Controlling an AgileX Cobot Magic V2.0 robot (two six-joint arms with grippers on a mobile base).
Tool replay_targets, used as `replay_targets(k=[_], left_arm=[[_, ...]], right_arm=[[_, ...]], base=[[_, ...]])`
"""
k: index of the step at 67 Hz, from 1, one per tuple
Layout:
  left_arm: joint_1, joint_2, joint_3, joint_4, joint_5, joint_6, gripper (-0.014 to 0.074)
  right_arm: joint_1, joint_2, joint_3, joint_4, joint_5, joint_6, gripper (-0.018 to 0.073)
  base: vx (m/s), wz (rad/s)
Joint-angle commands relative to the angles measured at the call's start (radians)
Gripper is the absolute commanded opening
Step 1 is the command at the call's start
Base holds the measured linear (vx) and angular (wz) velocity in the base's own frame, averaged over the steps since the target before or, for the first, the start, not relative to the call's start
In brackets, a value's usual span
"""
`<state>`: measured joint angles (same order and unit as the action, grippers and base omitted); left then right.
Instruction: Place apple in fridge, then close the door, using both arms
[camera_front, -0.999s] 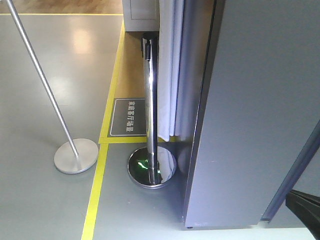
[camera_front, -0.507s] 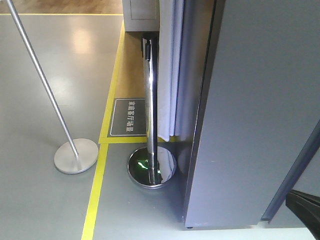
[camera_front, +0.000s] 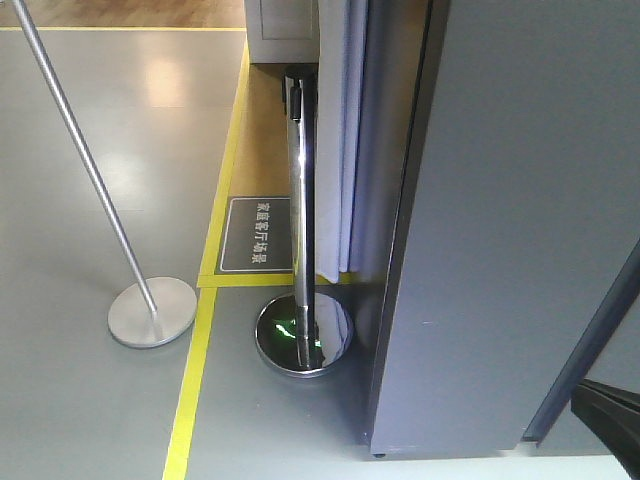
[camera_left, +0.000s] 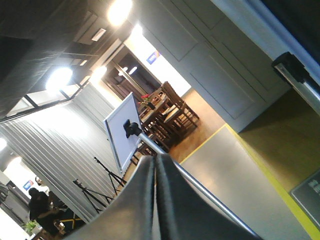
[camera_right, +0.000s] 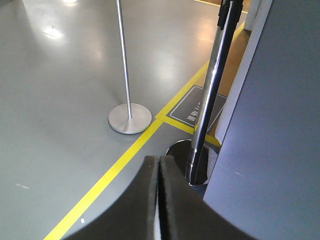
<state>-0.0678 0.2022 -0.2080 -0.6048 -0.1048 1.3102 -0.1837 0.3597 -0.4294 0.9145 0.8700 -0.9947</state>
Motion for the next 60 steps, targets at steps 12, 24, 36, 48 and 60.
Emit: replay_targets(k=[12, 24, 36, 48, 60], left_arm=[[0.000, -0.033, -0.011, -0.227, -0.057, -0.346, -0.0008], [0.000, -0.064, 0.083, 0.128, -0.094, -0.922, -0.0008], [0.000, -0.120, 0.192, 0.435, -0.106, -1.321, -0.0008], [0.002, -0.163, 0.215, 0.455, -0.040, -1.388, -0.0008], [0.002, -0.216, 0.215, 0.455, 0.039, -1.373, -0.0008]], right_arm=[[-0.005, 0.007, -0.025, 0.047, -0.033, -0.009, -0.0006], [-0.005, 0.007, -0.025, 0.047, -0.032, -0.009, -0.0006], [-0.005, 0.007, -0.025, 0.047, -0.032, -0.009, -0.0006], [-0.005, 0.007, -0.025, 0.047, -0.031, -0.009, -0.0006], [-0.005, 0.007, -0.025, 0.047, -0.032, -0.009, -0.0006]], base=[[0.00, 0.00], [0.00, 0.00], [0.00, 0.00], [0.00, 0.00], [0.00, 0.00]])
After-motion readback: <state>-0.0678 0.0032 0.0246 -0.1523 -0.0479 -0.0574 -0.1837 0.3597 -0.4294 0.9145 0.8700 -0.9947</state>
